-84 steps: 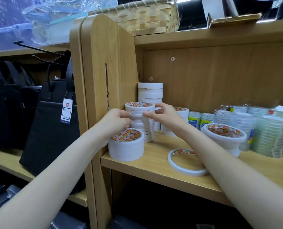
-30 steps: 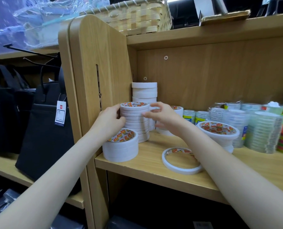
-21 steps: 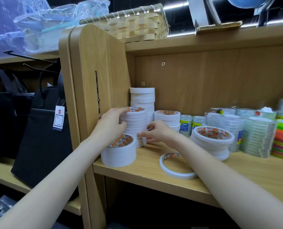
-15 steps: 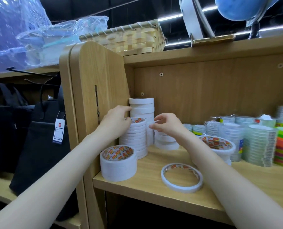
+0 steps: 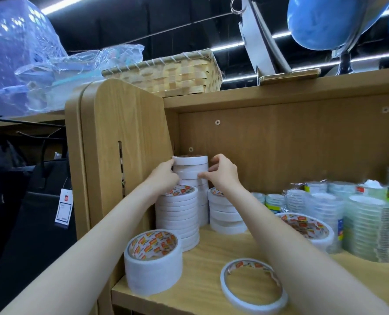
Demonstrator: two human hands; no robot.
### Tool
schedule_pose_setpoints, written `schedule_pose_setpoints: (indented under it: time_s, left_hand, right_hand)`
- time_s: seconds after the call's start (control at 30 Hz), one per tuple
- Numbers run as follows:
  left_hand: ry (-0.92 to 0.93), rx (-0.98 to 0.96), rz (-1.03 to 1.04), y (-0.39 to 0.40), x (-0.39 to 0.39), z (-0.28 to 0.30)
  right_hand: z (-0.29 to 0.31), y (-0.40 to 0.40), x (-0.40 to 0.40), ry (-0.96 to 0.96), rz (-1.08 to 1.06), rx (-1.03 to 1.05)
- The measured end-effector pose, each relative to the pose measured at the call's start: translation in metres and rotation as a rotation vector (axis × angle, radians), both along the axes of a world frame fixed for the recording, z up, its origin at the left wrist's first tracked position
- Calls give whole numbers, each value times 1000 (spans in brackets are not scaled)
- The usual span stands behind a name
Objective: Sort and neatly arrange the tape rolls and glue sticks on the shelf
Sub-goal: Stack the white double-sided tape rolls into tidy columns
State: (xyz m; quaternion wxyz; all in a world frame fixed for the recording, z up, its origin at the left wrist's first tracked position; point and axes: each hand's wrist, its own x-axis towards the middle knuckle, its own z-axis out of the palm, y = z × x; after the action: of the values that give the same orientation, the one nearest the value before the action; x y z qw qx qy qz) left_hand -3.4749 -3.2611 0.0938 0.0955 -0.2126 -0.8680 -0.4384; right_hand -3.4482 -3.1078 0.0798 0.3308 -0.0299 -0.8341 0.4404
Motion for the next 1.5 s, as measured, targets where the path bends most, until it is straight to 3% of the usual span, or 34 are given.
schedule_pose_setpoints:
  time_s: [0.2, 0.37, 0.5, 0.8, 1.13, 1.5]
  left_hand:
    - [42, -49, 9, 1, -6, 5]
    - [11, 34, 5, 3, -7, 4]
    - [-1, 115, -10, 1, -6, -6]
    - [-61, 56, -36, -2, -14, 0]
    - [-58, 111, -63, 2, -22, -1]
    - [-94, 151, -4, 8, 1, 3]
  right_hand:
    - [1, 2, -6, 8, -4, 55]
    - [-1, -1, -4, 19, 18, 129]
    - [0, -5, -10, 50, 24, 106]
    - [4, 2, -13, 53, 32, -4]
    - [-1, -2, -16, 45, -66, 187]
    - [-1, -6, -10, 17, -32, 55]
